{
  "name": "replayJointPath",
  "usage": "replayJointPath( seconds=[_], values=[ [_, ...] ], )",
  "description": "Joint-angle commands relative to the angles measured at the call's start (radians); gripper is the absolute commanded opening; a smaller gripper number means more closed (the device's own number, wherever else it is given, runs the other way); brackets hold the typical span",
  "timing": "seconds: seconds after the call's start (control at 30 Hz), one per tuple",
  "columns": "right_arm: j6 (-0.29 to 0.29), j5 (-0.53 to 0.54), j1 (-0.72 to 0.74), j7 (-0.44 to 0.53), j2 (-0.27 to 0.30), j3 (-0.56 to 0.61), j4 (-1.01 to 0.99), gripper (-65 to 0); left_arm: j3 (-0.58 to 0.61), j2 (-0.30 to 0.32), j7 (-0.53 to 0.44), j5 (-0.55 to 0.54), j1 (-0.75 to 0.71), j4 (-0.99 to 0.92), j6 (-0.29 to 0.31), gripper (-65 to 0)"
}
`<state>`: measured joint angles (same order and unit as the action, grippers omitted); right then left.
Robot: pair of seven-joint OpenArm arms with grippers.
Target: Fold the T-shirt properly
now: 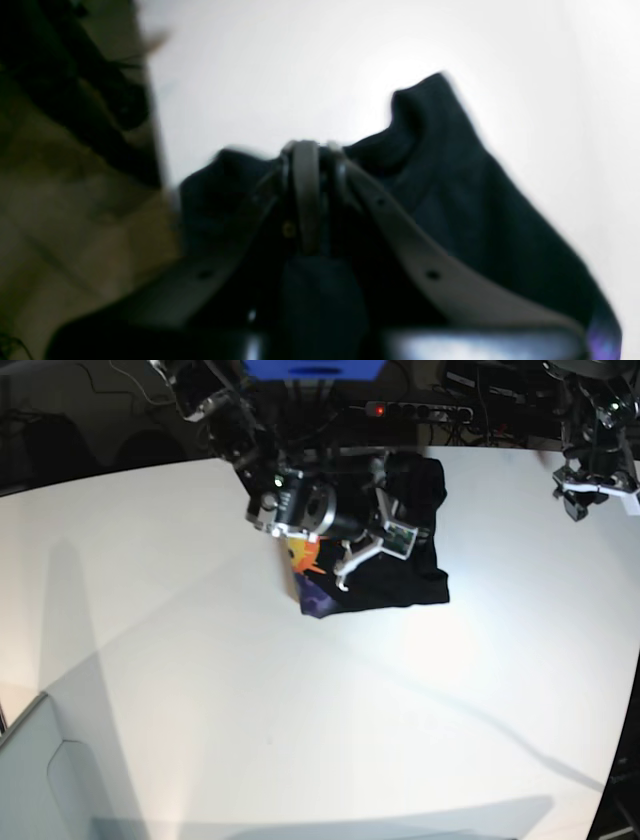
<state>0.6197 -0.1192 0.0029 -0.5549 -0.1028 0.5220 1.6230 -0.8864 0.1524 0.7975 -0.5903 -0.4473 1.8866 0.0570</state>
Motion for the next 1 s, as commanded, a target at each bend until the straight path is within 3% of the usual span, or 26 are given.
replayJointPath(
  seconds=[0.0,0.27,0.43,0.53,0.73,0.97],
  values=[
    [0.019,0.017,0.03,0.028,-0.027,-0.004,-0.02,-64.9,-0.007,0.014,-0.014,-0.007,-0.012,0.018,0.001,-32.8],
    [0.019,0.017,0.188,0.031,-0.054,-0.07,-0.251,-64.9,-0.009,0.009,-0.014,-0.007,-0.034,0.02,0.001,-32.8],
    [0.019,0.017,0.216,0.034,-0.054,-0.067,-0.352,-64.9,-0.004,0.008,-0.014,-0.007,-0.034,0.018,0.001,-32.8],
    [0.019,0.019,0.191,0.095,-0.054,-0.05,-0.367,-64.9,-0.001,0.008,-0.014,-0.007,-0.028,0.018,0.001,-32.8],
    [0.018,0.019,0.159,0.174,-0.054,0.079,-0.358,-64.9,0.002,-0.018,-0.014,-0.009,-0.009,0.024,0.002,-32.8],
    [0.018,0.019,0.064,0.167,-0.054,0.007,-0.112,-64.9,0.068,-0.018,-0.013,-0.182,-0.005,0.077,0.002,-32.4]
  ],
)
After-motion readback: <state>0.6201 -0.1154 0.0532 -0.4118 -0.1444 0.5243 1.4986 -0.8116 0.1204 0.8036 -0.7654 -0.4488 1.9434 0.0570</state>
